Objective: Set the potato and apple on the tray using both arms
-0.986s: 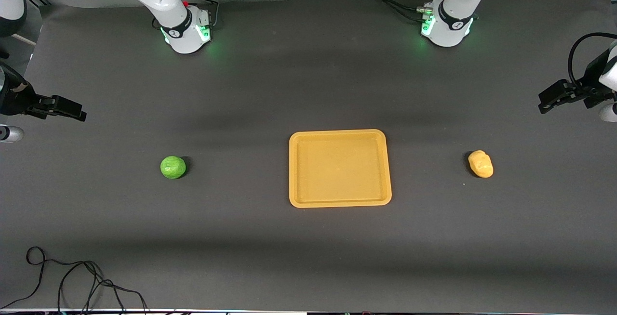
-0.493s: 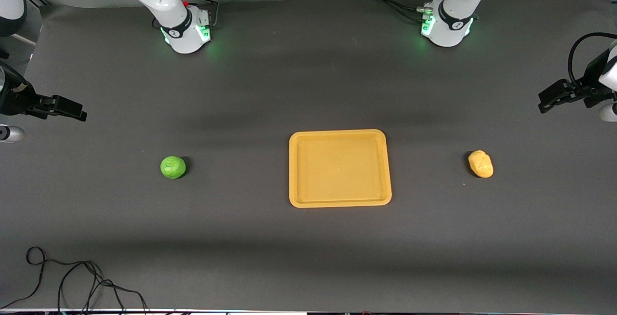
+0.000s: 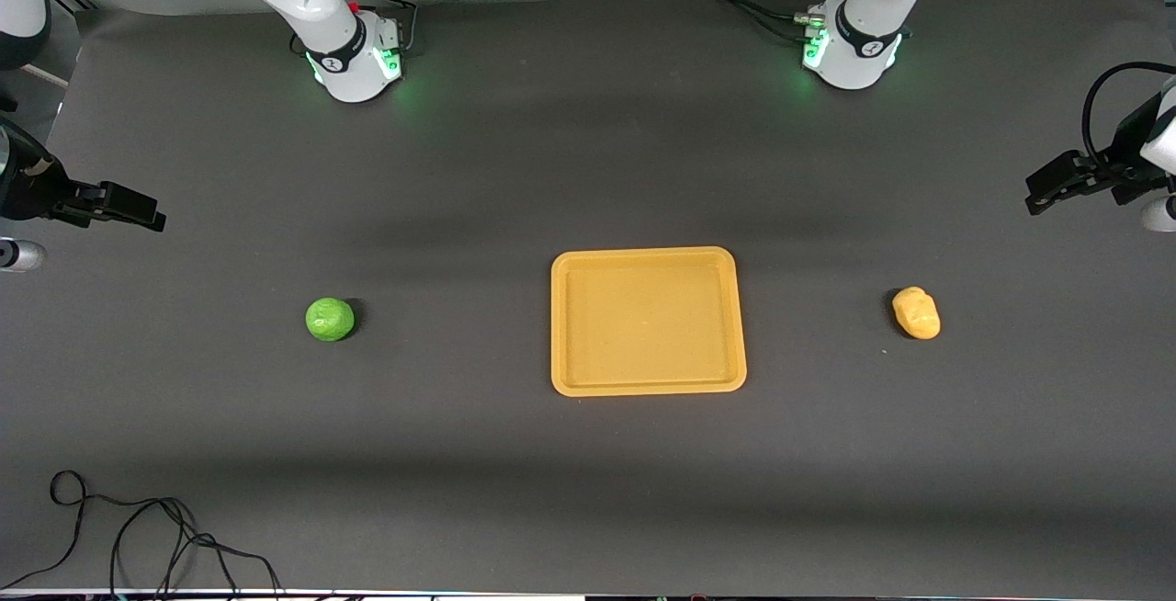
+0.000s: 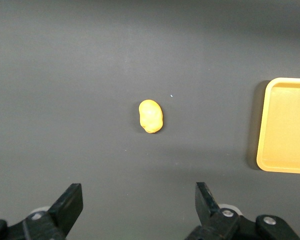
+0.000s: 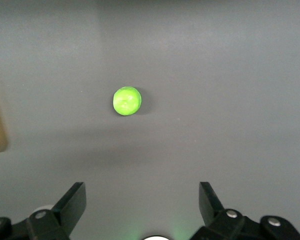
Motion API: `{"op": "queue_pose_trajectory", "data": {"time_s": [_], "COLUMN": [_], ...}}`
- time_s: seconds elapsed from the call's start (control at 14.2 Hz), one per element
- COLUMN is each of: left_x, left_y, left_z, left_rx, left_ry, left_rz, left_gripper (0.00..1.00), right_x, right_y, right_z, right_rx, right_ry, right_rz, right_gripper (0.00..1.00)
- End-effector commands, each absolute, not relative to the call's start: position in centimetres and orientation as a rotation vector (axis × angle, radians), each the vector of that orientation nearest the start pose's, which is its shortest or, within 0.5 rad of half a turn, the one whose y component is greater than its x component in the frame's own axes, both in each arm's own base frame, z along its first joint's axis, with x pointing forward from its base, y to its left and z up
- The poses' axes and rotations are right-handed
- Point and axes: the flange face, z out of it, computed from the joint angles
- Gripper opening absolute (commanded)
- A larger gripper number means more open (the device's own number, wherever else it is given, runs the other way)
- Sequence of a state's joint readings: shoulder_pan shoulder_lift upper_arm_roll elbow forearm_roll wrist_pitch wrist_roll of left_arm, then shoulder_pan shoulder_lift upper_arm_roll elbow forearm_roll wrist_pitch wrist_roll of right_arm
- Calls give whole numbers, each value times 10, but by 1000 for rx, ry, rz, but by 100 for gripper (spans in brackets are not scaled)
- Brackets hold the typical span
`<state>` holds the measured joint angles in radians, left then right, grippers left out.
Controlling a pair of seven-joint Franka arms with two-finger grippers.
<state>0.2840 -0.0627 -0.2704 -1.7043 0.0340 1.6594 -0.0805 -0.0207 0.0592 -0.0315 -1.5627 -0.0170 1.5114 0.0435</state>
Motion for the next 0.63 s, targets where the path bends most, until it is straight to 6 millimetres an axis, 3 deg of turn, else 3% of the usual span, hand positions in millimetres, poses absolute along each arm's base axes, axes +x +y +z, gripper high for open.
{"op": "queue_pose_trajectory", "data": {"time_s": [0.0,0.56], "left_x": [542,552], "left_y": [2,9], "left_z": [608,586], "left_rx": [-3090,-3089], "left_ry": [-146,-143], "left_rz": [-42,17], "left_gripper": [100,100], "right_x": [567,569], "right_y": [-32,-32], "right_z": [594,594], "right_rx": [-3131,-3133], "right_ry": [123,123], "right_rz": [166,142], "right_gripper": [100,100]}}
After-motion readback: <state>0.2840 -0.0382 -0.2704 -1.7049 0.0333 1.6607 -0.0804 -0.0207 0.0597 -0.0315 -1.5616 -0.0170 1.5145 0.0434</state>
